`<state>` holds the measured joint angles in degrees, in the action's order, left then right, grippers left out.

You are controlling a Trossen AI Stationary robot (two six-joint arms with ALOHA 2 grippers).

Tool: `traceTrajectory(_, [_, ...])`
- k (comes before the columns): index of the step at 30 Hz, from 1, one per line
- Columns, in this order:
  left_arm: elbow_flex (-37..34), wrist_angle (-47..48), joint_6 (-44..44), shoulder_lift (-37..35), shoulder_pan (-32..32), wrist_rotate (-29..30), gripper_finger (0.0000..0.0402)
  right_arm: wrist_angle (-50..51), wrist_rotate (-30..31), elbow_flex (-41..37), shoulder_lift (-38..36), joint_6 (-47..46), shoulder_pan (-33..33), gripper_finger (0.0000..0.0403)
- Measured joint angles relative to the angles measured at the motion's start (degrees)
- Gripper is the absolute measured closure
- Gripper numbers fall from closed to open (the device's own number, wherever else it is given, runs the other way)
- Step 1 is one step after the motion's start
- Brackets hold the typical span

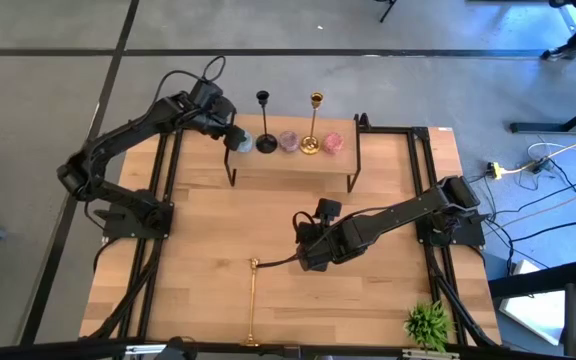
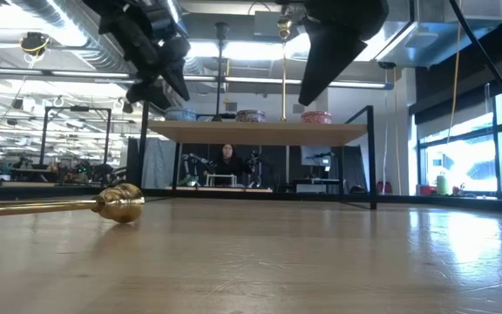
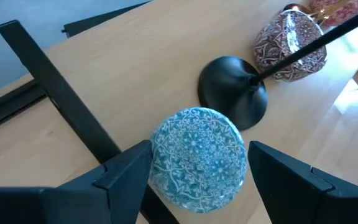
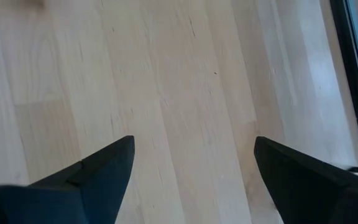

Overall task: Pick & Place candle stick holders
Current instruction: Put the blue scented candle on the shelf

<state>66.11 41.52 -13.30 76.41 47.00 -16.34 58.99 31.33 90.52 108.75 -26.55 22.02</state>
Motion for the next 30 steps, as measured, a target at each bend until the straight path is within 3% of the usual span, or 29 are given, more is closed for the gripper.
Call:
traceTrajectory(15, [0.00, 0.68, 5.27, -4.75, -0.97, 2.08, 0.0150, -0.05, 0.02, 0.00, 0.00, 0.01, 0.00, 0.0069])
traceTrajectory(20, [0.02, 5.45, 11.71, -6.57, -5.49, 5.49, 0.0220, -0.01, 0.02, 0.00, 0.00, 0.01, 0.00, 0.0069])
traceTrajectory(27, [0.02, 8.34, 17.58, -6.24, -13.91, 13.78, 0.0383, 0.06, 0.04, 0.00, 0.00, -0.90, 0.02, 0.0069])
traceTrajectory(30, [0.04, 6.88, 18.14, -6.26, -15.46, 15.17, 0.0397, 0.96, -0.13, -0.01, 0.00, -2.38, 0.24, 0.0069])
